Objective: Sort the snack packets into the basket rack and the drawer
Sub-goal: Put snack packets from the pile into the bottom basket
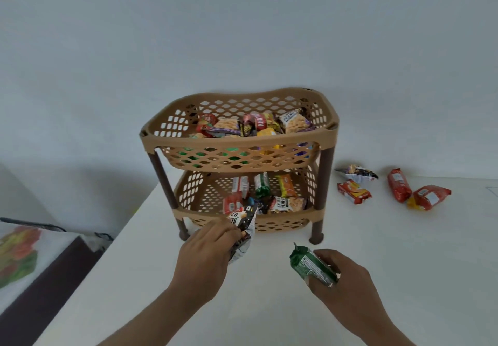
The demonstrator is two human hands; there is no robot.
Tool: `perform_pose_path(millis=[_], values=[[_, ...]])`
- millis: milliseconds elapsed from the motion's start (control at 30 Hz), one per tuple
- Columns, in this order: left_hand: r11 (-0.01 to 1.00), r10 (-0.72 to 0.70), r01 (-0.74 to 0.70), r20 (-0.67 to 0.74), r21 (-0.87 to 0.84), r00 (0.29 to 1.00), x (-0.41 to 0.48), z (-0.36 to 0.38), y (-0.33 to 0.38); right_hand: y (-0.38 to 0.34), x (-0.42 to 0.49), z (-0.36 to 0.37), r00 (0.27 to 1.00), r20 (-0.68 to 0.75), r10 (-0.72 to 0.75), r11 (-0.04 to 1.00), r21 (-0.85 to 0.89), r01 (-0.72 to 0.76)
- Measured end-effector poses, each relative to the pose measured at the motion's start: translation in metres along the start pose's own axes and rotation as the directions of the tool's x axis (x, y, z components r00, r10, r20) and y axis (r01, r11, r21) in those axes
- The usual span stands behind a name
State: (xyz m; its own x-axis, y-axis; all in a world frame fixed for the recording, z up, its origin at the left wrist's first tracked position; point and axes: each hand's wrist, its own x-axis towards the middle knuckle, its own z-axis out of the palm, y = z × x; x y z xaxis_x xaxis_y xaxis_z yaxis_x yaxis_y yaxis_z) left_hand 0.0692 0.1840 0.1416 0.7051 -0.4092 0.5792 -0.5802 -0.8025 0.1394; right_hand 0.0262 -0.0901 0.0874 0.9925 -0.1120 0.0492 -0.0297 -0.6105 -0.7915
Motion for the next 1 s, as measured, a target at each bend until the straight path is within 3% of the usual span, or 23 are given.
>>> perform_pose_path(millis=[233, 500, 733, 900, 1000], values=[[0.999, 0.035, -0.034, -0.013, 0.042, 0.999, 0.021, -0.021, -0.070, -0.054, 0.018, 0.039, 0.997, -0.071, 0.005, 0.990, 0.141, 0.005], [0.990, -0.054, 0.037, 0.119, 0.138, 0.991, 0.067, 0.020, -0.122, -0.092, 0.065, 0.048, 0.998, -0.012, 0.062, 0.932, 0.358, -0.054], [0.941, -0.263, 0.178, 0.291, 0.287, 0.920, 0.106, 0.055, -0.149, -0.094, 0.120, 0.047, 0.998, -0.058, 0.028, 0.984, 0.175, -0.017], [0.920, -0.369, 0.259, 0.428, 0.294, 0.825, 0.103, 0.076, -0.158, -0.098, 0.165, 0.055, 0.997, -0.049, -0.056, 0.997, 0.049, 0.058], [0.914, -0.399, 0.318, 0.430, 0.251, 0.810, 0.101, 0.083, -0.163, -0.103, 0.192, 0.068, 0.998, -0.027, -0.064, 0.998, -0.006, 0.064]])
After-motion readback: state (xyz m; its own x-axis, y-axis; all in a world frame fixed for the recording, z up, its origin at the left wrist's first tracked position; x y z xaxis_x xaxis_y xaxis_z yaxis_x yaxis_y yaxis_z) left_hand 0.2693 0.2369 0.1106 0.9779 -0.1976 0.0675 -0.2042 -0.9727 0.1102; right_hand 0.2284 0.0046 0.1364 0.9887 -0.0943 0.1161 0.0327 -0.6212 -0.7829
